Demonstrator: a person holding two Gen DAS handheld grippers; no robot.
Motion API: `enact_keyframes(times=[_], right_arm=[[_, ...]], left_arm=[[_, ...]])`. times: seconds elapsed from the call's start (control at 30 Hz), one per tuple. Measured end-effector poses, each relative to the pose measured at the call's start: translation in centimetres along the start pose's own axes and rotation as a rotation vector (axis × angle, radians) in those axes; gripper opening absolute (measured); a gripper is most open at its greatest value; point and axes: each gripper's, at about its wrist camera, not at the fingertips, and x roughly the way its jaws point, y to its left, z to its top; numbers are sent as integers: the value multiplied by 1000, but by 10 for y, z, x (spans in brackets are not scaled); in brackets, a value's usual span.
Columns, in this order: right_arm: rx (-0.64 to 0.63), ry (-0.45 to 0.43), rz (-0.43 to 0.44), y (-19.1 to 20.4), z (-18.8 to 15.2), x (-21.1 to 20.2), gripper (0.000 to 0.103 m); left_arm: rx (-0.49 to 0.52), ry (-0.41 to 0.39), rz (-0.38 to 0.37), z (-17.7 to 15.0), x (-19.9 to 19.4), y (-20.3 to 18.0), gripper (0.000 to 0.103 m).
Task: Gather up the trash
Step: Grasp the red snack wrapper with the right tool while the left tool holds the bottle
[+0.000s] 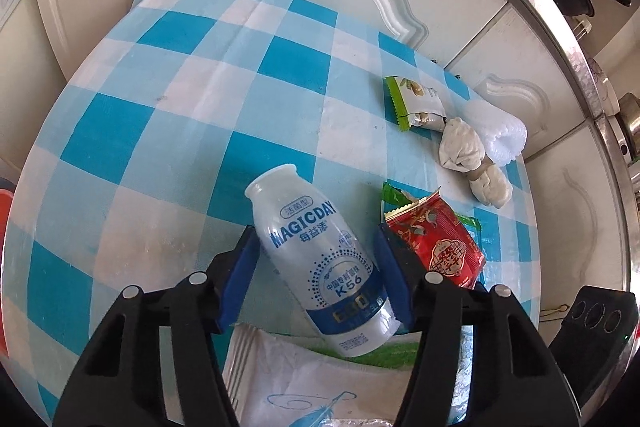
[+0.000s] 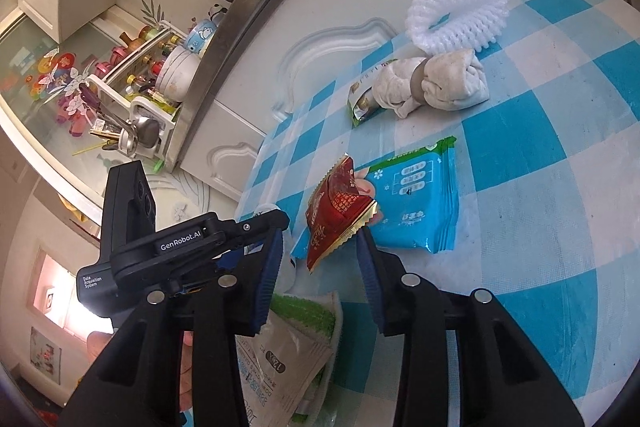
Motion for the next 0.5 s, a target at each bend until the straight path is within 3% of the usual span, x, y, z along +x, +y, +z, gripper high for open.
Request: enact_keyframes(times=[0.4,0.5], right_arm=[[49,2,27,-3,6,12,43],[41,8,4,-2,7,14,37]], left_arm=[[75,15,-45,-5,5,-15,56],[92,17,-49,-6,7,-20,54]])
